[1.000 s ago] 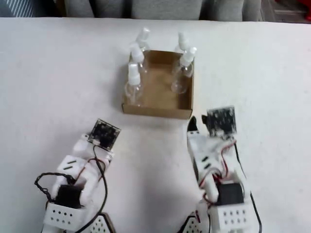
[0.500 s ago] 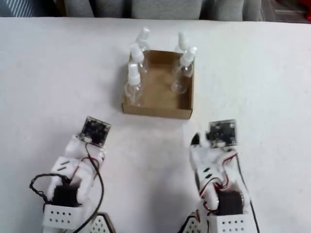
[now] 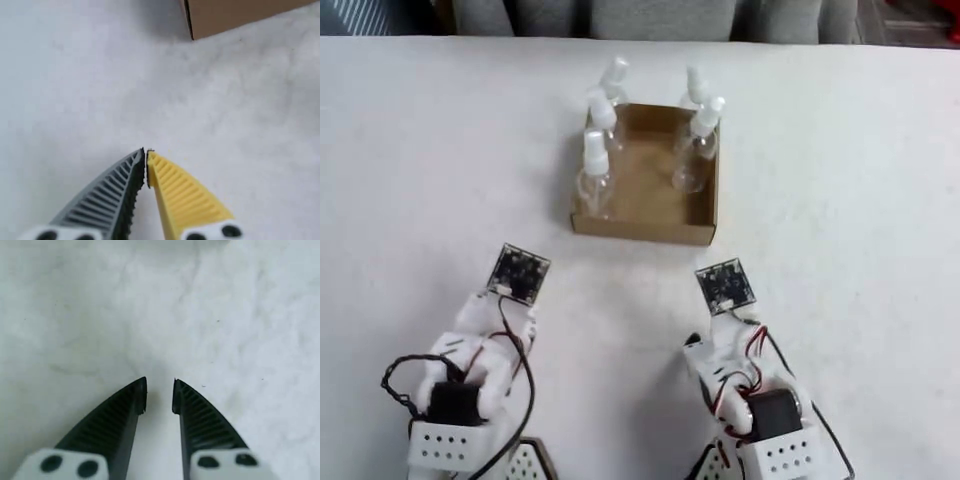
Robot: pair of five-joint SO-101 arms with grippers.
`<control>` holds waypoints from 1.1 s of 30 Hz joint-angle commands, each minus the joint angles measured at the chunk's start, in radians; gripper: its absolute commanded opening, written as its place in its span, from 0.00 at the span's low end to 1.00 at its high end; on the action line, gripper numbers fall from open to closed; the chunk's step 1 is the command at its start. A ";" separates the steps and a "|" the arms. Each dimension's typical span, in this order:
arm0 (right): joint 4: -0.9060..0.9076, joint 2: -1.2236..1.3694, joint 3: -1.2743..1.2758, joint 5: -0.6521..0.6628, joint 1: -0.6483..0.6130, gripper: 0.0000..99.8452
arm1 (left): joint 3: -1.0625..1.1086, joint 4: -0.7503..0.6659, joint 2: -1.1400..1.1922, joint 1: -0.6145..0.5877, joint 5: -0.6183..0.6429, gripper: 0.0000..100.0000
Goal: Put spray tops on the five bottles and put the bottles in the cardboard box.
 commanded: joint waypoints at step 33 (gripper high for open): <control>0.010 -0.007 0.014 -0.005 -0.004 0.06 | -0.003 0.219 -0.051 -0.007 -0.003 0.02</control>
